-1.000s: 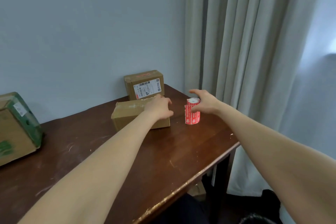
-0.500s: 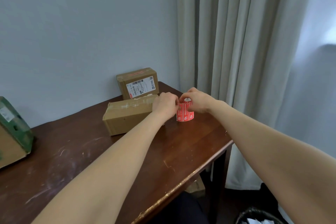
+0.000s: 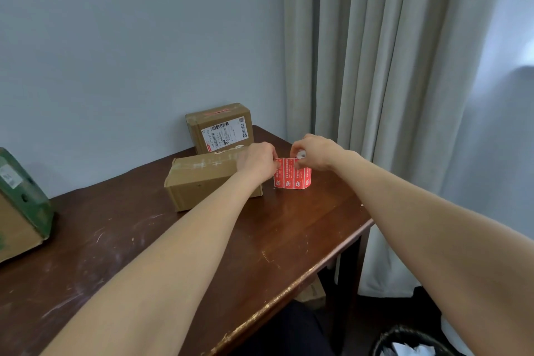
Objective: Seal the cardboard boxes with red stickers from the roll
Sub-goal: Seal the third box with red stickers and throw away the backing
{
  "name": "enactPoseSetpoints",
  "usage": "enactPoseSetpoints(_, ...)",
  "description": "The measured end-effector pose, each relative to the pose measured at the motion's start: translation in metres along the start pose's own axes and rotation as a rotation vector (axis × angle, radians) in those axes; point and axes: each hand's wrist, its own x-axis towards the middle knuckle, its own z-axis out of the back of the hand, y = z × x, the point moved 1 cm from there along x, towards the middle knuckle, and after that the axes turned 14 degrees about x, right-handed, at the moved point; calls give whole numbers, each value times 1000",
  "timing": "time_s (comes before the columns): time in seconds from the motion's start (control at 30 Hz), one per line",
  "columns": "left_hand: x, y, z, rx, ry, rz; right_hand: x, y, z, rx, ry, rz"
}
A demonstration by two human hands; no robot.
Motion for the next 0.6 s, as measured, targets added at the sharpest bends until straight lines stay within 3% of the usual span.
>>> enactPoseSetpoints(0.6, 0, -5, -2, -87, -3, -121, -1, 2, 2, 65, 19, 1)
